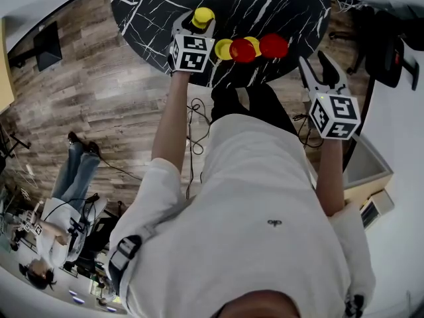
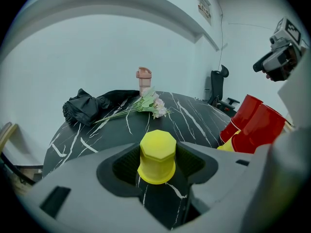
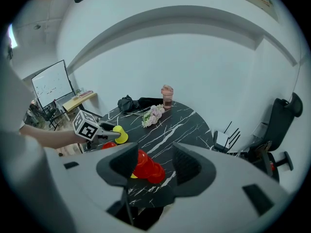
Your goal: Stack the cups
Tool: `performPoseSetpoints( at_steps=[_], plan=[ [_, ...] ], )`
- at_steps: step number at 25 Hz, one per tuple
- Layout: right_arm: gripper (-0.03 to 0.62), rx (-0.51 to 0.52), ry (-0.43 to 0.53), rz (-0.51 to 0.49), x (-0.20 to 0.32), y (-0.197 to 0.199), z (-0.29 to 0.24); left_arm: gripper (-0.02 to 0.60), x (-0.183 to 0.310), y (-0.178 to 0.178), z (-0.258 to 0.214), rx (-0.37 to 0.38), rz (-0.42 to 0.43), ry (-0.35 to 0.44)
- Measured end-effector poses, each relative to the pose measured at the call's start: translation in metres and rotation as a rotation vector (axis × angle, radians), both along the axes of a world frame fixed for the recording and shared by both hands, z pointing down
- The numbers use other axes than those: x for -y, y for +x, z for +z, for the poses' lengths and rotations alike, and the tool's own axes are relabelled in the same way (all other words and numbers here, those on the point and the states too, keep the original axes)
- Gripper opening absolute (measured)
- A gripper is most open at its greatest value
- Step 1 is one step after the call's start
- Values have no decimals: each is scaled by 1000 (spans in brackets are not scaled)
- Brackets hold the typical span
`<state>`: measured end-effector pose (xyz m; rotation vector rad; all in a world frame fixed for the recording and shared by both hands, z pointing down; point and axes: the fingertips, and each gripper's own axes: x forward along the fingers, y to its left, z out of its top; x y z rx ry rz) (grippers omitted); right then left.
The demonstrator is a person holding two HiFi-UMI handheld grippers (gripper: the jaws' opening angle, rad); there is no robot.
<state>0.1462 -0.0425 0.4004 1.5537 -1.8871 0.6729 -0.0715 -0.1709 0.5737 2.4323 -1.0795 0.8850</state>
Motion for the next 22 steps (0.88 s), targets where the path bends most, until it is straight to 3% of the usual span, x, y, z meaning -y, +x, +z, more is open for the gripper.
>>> performPoseSetpoints(
  at_steps=[10, 22],
  plan=[
    [222, 19, 35, 10, -2, -14, -6, 230, -9, -5, -31, -16, 36, 36],
    [218, 54, 91, 20, -3, -28, -16, 229, -25, -2, -105, -70, 87, 106]
  ],
)
